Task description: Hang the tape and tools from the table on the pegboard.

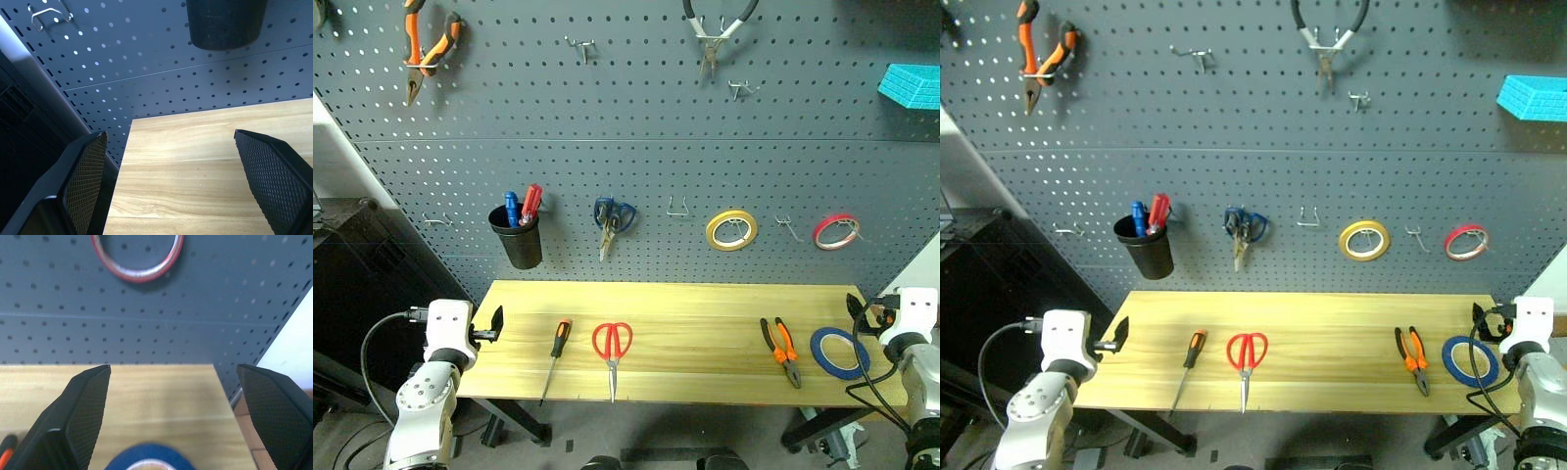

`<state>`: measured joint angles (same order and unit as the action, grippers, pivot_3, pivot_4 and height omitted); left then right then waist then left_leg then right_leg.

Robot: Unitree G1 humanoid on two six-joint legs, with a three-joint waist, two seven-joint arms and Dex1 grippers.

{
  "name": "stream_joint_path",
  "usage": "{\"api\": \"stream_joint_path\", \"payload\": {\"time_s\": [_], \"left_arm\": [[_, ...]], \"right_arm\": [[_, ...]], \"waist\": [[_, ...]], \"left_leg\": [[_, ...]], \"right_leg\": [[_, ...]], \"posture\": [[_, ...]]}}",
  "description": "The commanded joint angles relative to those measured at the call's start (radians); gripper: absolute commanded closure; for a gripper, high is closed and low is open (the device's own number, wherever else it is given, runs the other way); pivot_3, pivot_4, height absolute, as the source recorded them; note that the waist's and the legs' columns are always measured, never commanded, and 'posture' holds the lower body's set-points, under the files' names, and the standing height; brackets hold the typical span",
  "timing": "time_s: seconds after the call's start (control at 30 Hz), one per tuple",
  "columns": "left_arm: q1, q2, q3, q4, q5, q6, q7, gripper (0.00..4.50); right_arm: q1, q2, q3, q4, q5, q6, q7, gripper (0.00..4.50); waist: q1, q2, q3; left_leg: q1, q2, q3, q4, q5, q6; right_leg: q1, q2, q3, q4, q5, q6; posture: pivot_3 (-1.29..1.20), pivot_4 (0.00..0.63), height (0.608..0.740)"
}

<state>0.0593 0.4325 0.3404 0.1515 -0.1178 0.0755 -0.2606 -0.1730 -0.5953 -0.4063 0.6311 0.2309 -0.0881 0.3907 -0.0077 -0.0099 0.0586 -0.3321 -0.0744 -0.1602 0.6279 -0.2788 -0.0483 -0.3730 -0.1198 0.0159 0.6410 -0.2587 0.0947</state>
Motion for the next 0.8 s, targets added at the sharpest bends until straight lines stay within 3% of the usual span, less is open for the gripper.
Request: {"api": "stream_joint_path", "payload": {"time_s": [0.03, 0.37, 0.6, 0.8], "left_arm": [[-0.006, 0.017, 0.013, -0.03, -0.005, -0.021, -0.003, 0.1], [0.068, 0.042, -0.04, -0.128, 0.04, 0.039, -0.039, 0.1], [0.089, 0.023, -0.151, -0.359, -0.053, 0.244, -0.148, 0.1], [-0.028, 0.021, -0.298, -0.49, -0.13, 0.372, -0.266, 0.1]], "right_arm": [[-0.022, -0.013, -0.007, -0.017, 0.0, -0.013, -0.005, 0.08], [-0.008, -0.014, 0.037, -0.069, -0.016, 0.056, 0.022, 0.08], [0.052, -0.023, 0.111, -0.294, -0.036, 0.305, 0.024, 0.08], [0.021, -0.051, 0.107, -0.357, -0.029, 0.555, -0.017, 0.08]], "waist": [[0.0, 0.0, 0.0], [-0.001, 0.0, 0.0], [-0.002, -0.001, 0.037], [-0.019, -0.002, 0.093]], "left_leg": [[0.0, 0.0, 0.0, 0.0, 0.0, 0.0], [0.0, 0.0, 0.0, 0.0, 0.0, 0.0], [-0.001, 0.0, -0.001, 0.001, 0.0, 0.0], [-0.01, 0.0, -0.001, 0.003, 0.0, 0.0]], "right_leg": [[0.0, 0.0, 0.0, 0.0, 0.0, 0.0], [0.0, 0.0, 0.0, 0.0, 0.0, 0.0], [0.0, 0.0, -0.001, 0.001, 0.0, 0.0], [-0.008, -0.001, -0.001, 0.002, 0.0, 0.0]], "posture": [[-0.03, 0.0, 0.74], [-0.04, 0.0, 0.74], [-0.09, 0.104, 0.74], [-0.12, 0.182, 0.74]]}}
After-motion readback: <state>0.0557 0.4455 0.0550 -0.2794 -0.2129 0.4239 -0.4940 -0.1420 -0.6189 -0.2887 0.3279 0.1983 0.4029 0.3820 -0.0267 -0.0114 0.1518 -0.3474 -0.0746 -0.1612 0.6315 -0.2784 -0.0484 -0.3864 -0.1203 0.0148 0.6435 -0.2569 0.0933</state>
